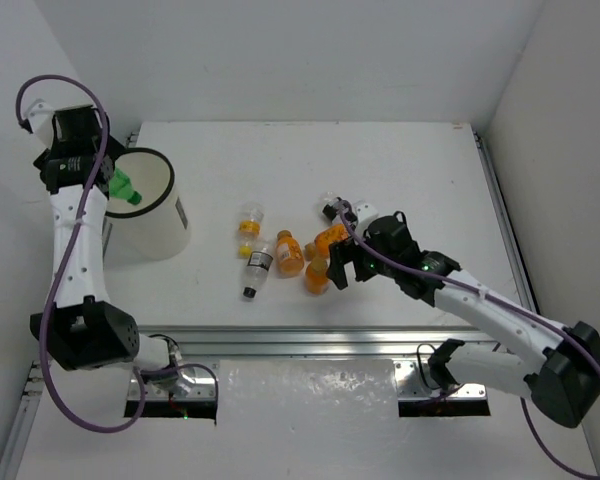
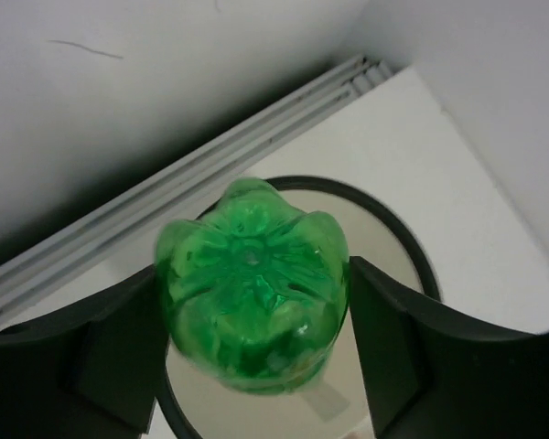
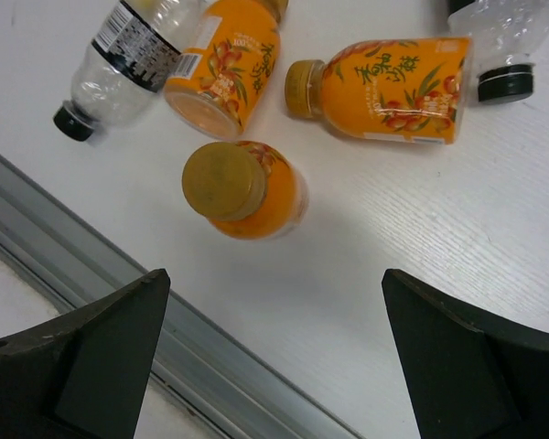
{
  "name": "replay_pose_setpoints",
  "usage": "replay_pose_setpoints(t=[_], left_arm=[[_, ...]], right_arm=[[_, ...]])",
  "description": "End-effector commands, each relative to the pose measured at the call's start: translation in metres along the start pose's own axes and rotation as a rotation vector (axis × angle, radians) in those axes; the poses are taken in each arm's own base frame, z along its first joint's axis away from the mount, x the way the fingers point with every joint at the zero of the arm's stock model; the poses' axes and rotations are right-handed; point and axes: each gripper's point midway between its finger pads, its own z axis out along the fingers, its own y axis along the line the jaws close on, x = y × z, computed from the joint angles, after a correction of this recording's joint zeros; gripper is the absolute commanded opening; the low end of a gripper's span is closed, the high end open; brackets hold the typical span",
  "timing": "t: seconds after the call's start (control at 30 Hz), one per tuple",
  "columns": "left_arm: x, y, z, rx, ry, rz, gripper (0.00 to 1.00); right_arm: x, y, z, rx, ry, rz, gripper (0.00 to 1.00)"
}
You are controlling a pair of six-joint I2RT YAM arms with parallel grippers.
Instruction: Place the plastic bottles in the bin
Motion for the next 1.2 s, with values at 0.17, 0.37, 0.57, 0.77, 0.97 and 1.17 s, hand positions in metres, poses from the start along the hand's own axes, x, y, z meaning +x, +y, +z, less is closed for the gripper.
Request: replay_pose_setpoints(t=[0.17, 0.37, 0.57, 0.77, 0.97, 1.17], left_arm=[[0.0, -0.011, -0.013, 0.119, -0.008, -0.027, 1.0], [0.007, -0.056, -0.097, 0.497, 0.009, 0.042, 1.0], [0.072, -0.086, -0.179, 0.875, 0.126, 0.182, 1.0], [0.146, -0.105, -0.24, 1.256, 0.268, 0.34, 1.0], [0.23, -0.103, -0.33, 1.701, 0.365, 0.583, 1.0], [0.254, -0.087, -0.345, 1.844, 0.42, 0.701, 1.0]], right_arm=[[-0.016, 0.03, 0.043, -0.096, -0.05, -0.102, 0.99], [-0.008, 0.036, 0.084, -0.082, -0.04, -0.133, 0.91], [0.005, 0.03, 0.093, 0.014, 0.036, -0.159, 0.25], [-0.023, 0.05, 0.019, -0.036, -0.02, -0.03, 0.19], [-0.062, 0.075, -0.044, -0.349, 0.087, 0.097, 0.2], [-0.058, 0.118, -0.081, -0.708, 0.148, 0.079, 0.21]])
